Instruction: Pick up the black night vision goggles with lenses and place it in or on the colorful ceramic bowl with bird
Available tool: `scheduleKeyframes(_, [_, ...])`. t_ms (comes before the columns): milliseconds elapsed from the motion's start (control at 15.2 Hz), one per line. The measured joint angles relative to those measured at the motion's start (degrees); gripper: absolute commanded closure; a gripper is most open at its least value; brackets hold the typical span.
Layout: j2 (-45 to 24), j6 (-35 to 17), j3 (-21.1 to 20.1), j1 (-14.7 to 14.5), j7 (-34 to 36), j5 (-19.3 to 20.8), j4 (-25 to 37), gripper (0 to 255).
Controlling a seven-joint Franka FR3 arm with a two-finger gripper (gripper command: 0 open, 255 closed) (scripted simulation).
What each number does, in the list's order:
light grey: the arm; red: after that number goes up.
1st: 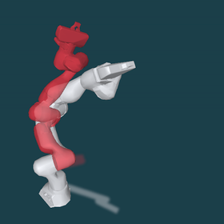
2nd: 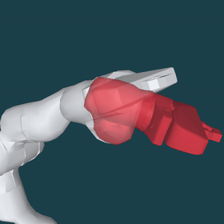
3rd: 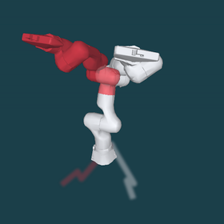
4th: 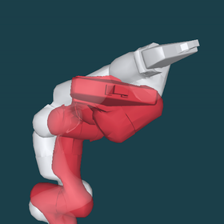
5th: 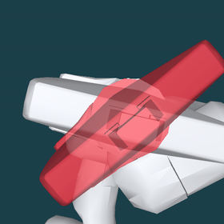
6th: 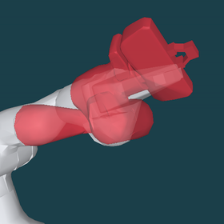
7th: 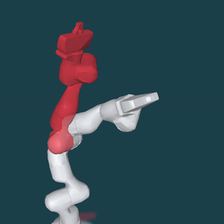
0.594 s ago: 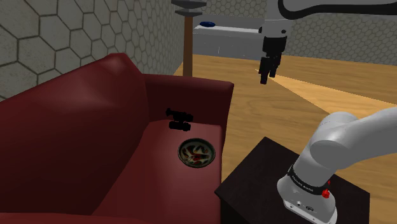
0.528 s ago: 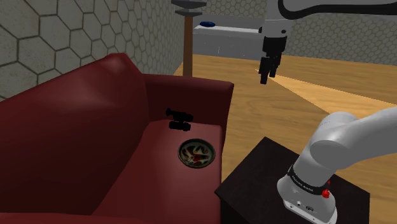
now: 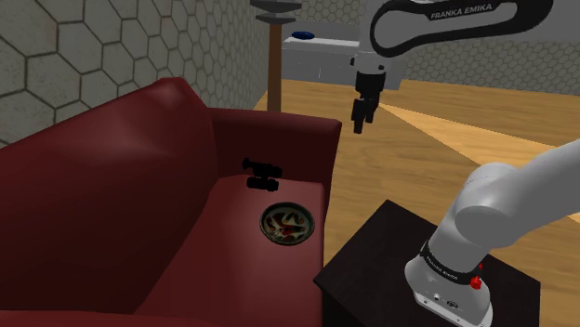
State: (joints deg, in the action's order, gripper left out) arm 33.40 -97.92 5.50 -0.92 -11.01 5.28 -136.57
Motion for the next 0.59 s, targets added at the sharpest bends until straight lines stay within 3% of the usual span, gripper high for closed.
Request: scheduleKeyframes(594, [-17.53, -16.18, 1.34, -2.74, -5.79, -1.54, 3.87, 0])
